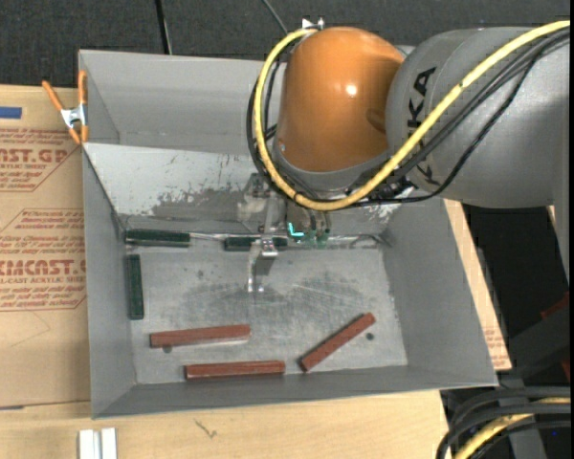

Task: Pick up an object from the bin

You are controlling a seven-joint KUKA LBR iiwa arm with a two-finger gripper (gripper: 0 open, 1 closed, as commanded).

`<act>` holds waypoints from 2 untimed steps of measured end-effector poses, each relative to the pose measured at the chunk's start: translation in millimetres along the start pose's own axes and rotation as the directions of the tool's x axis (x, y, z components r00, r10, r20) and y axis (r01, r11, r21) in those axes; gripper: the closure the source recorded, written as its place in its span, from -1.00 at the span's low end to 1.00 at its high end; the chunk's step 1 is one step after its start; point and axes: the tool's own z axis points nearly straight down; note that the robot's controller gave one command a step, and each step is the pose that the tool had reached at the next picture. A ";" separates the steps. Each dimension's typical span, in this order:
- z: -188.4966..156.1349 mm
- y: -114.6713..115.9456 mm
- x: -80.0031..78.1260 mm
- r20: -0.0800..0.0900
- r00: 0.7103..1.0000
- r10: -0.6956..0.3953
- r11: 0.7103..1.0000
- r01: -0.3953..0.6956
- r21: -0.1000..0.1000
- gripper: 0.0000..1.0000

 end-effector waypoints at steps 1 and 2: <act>-3.7 -0.7 -1.6 0.007 1.000 0.001 1.000 -0.001 -0.001 -1.00; 60.9 11.0 24.8 0.011 0.998 -0.062 0.998 0.062 0.000 -1.00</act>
Offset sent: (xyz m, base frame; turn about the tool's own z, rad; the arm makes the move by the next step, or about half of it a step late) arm -0.0736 0.0322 -0.1756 -0.1752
